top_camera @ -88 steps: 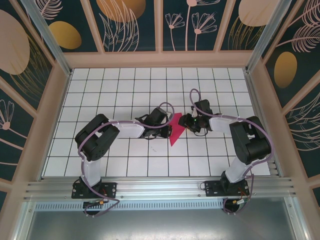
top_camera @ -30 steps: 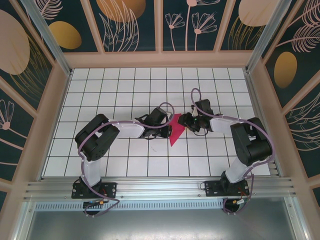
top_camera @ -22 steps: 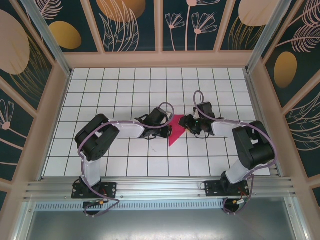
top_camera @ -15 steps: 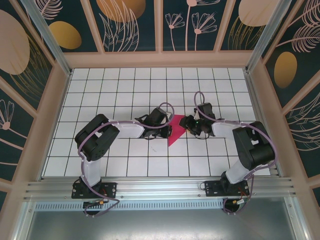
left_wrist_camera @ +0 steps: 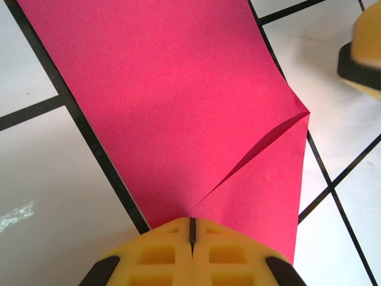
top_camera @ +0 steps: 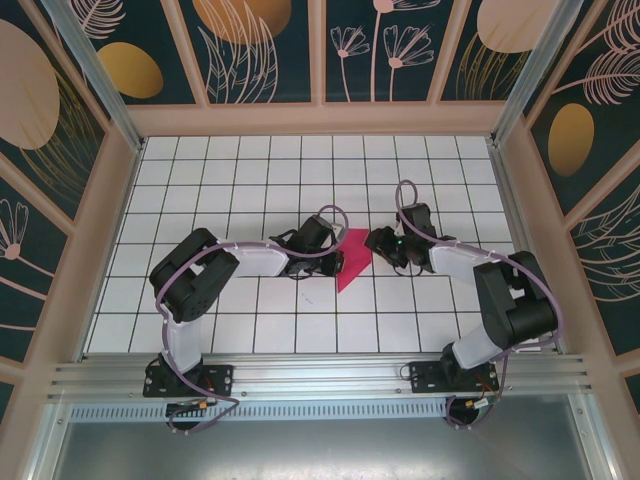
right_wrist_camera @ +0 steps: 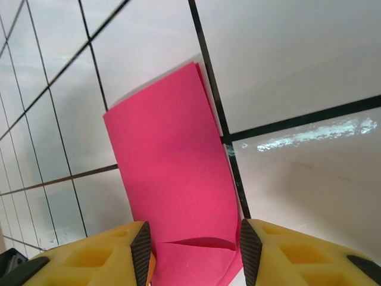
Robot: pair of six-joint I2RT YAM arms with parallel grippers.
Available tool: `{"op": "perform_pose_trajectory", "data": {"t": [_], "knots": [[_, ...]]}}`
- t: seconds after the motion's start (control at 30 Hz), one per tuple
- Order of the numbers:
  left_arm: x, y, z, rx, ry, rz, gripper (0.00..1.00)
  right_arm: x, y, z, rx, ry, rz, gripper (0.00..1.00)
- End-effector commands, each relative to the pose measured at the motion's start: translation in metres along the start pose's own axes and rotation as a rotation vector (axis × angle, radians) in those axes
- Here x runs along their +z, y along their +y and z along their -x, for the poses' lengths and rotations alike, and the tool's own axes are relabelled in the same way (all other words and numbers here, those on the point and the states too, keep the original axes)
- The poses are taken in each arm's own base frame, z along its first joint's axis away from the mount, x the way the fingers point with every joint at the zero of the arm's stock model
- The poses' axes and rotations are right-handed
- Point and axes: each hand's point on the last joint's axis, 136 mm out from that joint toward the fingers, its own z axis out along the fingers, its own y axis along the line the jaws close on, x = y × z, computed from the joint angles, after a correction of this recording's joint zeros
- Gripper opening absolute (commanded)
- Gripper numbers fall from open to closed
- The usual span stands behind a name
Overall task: Fold a paper plane with a square sheet of paper (pick it up from the middle)
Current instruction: Third fold the triangle at the center of the table.
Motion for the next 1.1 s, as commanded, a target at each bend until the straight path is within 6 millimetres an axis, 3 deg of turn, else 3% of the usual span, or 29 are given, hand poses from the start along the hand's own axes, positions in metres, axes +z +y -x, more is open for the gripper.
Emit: {"op": "perform_pose_trajectory", "data": {"t": [0.0,0.33,1.07], "knots": [[0.002,0.016,-0.023,-0.019,0.072,0.046,0.00,0.008,-0.001,-0.007,0.007,0.039,0.024,0.46],[0.002,0.016,-0.023,-0.019,0.073,0.044,0.00,0.019,0.004,-0.015,-0.003,0.093,0.060,0.45],[0.003,0.016,-0.024,-0.017,0.080,0.045,0.01,0.009,0.010,-0.003,-0.058,0.053,0.009,0.43]]}}
